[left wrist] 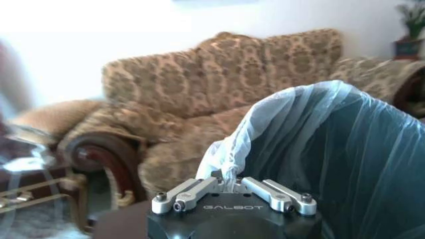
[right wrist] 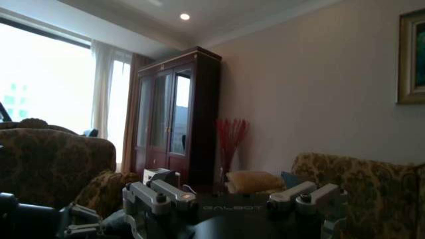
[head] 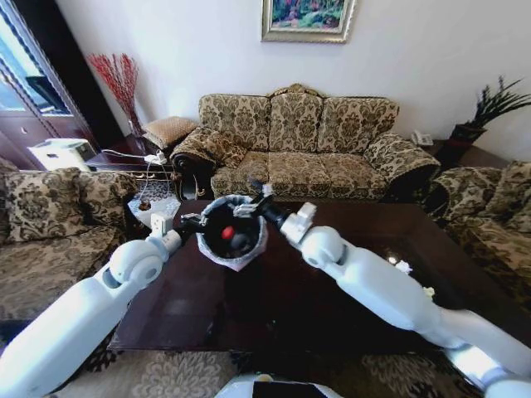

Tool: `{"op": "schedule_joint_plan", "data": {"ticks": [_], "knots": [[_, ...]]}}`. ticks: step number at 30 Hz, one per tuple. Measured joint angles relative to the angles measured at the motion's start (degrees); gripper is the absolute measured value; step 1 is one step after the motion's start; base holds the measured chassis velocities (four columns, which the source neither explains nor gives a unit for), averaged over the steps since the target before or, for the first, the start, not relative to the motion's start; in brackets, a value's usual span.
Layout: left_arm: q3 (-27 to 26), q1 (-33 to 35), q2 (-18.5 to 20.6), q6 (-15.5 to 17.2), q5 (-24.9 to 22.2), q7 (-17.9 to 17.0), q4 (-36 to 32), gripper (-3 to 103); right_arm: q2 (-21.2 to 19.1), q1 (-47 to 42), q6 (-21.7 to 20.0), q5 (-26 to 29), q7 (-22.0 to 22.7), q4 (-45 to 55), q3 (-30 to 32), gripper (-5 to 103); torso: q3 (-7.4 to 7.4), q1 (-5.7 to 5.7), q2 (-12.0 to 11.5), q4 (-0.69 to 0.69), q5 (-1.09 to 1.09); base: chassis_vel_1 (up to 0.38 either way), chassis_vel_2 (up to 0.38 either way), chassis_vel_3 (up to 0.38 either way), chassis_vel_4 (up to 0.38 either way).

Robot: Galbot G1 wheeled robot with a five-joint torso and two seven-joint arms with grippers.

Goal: Move to the front of the table and place the trash on the table into the trash bin.

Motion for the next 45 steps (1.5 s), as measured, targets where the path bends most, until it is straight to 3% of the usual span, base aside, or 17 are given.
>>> {"op": "schedule_joint_plan", "data": {"ticks": [3,5,7,9,13,16,19,23,34,45], "knots": [[-0.9,2.7,-2.0,-2.9,7.0,0.0,1.2,1,-2.8,-3.2,-0.8,-0.8,4.0,0.2,2.2,100,0.00,0.00,0.0,-0.01,0.00,0.000,0.000,0.000,0.000],[-2.0,5.5,-4.0,-5.5,11.9,-0.4,1.8,1,-5.0,-8.1,-3.2,-2.7,6.9,-0.1,7.1,100,0.00,0.00,0.0,0.04,0.00,0.000,0.000,0.000,0.000],[-2.5,6.2,-4.5,-5.8,12.4,-0.7,1.8,1,-5.4,-9.6,-4.1,-3.2,7.7,-0.1,8.8,100,0.00,0.00,0.0,0.03,-0.01,0.000,0.000,0.000,0.000],[-5.1,8.8,-6.8,-6.0,12.6,-1.9,0.6,1,-6.1,-18.3,-8.6,-4.2,10.6,0.8,18.3,100,0.00,0.00,0.0,0.01,-0.02,0.000,0.000,0.000,0.000],[-8.2,11.3,-9.2,-5.5,11.0,-2.2,-1.8,1,-4.4,-30.6,-11.4,-5.5,13.0,2.7,29.2,100,-0.01,-0.01,0.0,-0.02,0.04,0.000,0.000,0.000,0.000],[-8.9,12.1,-9.9,-5.1,10.4,-2.2,-2.9,1,-2.3,-36.4,-11.7,-7.4,12.9,3.9,34.2,100,-0.02,-0.02,0.0,0.00,-0.01,0.000,0.000,0.000,0.000],[-9.5,13.2,-10.3,-4.9,10.4,-2.2,-4.2,1,1.7,-46.8,-11.3,-11.5,9.9,4.9,42.5,100,-0.01,-0.01,0.0,0.01,-0.01,0.000,0.000,0.000,0.000],[-9.5,14.1,-10.4,-4.9,11.0,-2.1,-5.2,1,4.4,-52.6,-10.4,-13.9,7.4,4.8,47.1,100,-0.01,-0.02,0.0,-0.01,0.00,0.000,0.000,0.000,0.000],[-9.6,17.0,-11.5,-4.9,12.1,-2.3,-9.2,1,7.2,-56.3,-8.7,-16.3,5.9,4.3,49.6,100,-0.01,-0.01,0.0,0.03,-0.03,-0.063,-0.072,0.086,0.077],[-11.5,20.2,-12.3,-5.0,12.4,-2.4,-12.5,1,6.6,-52.1,-6.5,-17.2,6.2,-0.6,44.1,100,0.00,0.01,0.0,-0.03,-0.04,-0.202,-0.208,0.188,0.198]]}}
